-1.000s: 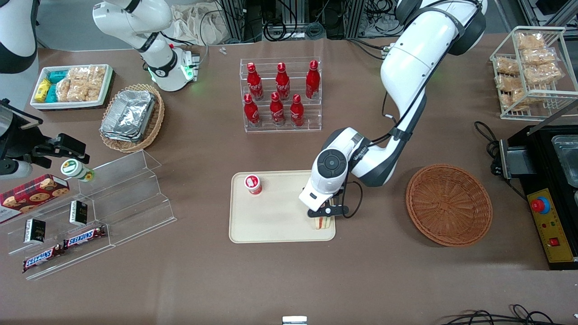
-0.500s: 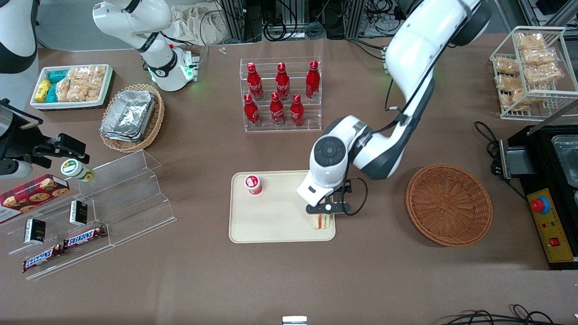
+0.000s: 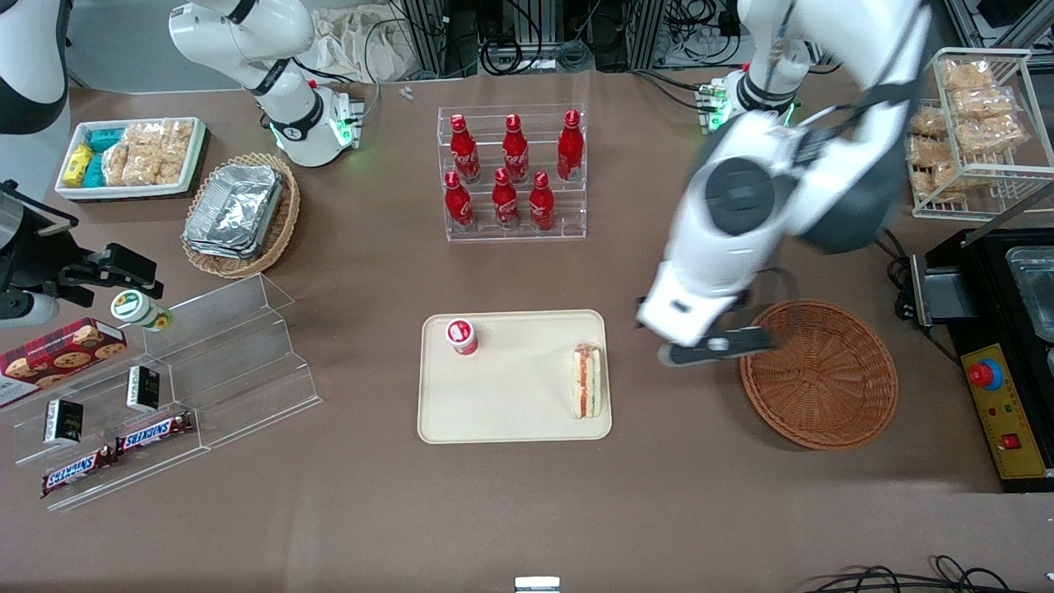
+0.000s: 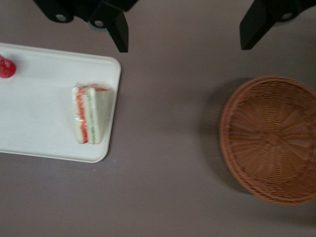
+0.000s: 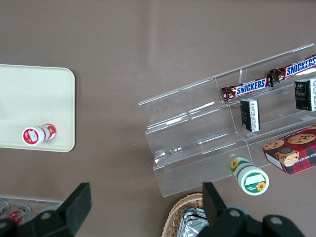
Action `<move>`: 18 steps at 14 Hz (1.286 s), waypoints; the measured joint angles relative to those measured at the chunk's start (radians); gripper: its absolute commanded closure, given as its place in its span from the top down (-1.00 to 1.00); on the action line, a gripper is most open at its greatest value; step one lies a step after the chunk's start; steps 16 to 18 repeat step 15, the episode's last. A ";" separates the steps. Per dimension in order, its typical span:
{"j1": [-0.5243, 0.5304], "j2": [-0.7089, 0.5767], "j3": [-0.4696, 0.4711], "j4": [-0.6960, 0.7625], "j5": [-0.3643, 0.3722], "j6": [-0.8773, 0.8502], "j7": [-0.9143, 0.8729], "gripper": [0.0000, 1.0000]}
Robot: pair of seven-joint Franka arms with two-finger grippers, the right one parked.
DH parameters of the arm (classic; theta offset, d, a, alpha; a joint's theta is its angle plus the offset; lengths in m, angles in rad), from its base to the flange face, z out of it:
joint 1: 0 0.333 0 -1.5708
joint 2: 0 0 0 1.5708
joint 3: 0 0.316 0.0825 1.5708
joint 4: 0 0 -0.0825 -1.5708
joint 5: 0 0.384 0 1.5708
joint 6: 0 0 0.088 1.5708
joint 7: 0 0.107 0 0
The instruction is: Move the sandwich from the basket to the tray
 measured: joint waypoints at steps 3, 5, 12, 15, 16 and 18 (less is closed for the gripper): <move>0.117 -0.090 0.002 -0.003 -0.076 -0.117 0.165 1.00; 0.168 -0.155 0.004 -0.012 -0.095 -0.201 0.277 1.00; 0.289 -0.394 0.061 -0.123 -0.108 -0.347 0.482 1.00; 0.289 -0.404 0.067 -0.136 -0.108 -0.339 0.490 1.00; 0.289 -0.404 0.067 -0.136 -0.108 -0.339 0.490 1.00; 0.289 -0.404 0.067 -0.136 -0.108 -0.339 0.490 1.00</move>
